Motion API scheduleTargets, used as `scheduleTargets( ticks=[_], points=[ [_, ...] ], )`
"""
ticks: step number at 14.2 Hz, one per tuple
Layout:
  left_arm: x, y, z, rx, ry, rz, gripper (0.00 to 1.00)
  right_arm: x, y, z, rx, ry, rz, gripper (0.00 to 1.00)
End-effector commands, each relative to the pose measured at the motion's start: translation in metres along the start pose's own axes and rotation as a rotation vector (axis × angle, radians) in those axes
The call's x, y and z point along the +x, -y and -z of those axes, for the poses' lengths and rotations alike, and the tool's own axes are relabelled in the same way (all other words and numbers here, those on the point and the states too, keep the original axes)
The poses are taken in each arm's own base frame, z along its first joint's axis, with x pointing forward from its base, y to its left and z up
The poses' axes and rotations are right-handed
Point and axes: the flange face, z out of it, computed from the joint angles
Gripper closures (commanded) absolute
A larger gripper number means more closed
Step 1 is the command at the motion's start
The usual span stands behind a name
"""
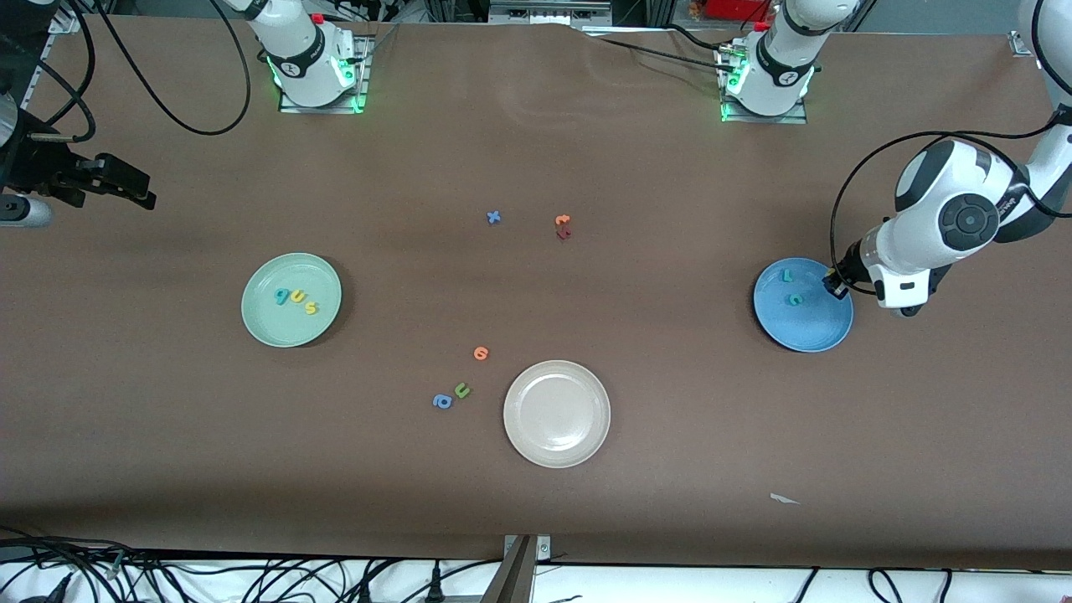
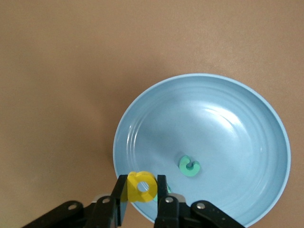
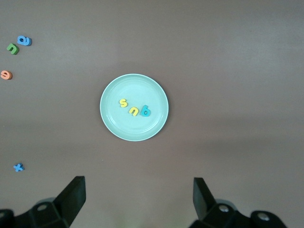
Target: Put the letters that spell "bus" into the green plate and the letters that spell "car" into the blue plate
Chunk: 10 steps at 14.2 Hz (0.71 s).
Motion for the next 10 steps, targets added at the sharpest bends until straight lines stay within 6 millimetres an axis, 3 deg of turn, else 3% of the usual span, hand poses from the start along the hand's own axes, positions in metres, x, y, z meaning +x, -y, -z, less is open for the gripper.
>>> scheduleTargets(
  ticks=[1,4,7,10],
  points=[
    [0.002,-0.005,0.008,0.006,-0.028,-0.04,0.0,0.0,0.0,0.004,-0.005,0.005,0.009,0.0],
    [0.029,-0.014,0.045,-0.05,-0.078,-0.006,0.0,0.0,-0.001,0.004,-0.004,0.005,0.008,0.0],
    [0.046,-0.019,0.076,-0.066,-0.116,-0.083,0.0,0.0,-0.001,0.005,-0.004,0.003,0.008,0.0],
    [0.066,-0.023,0.125,-0.025,-0.146,-0.207,0.0,0.0,-0.001,0.004,-0.004,0.005,0.008,0.0]
  ],
)
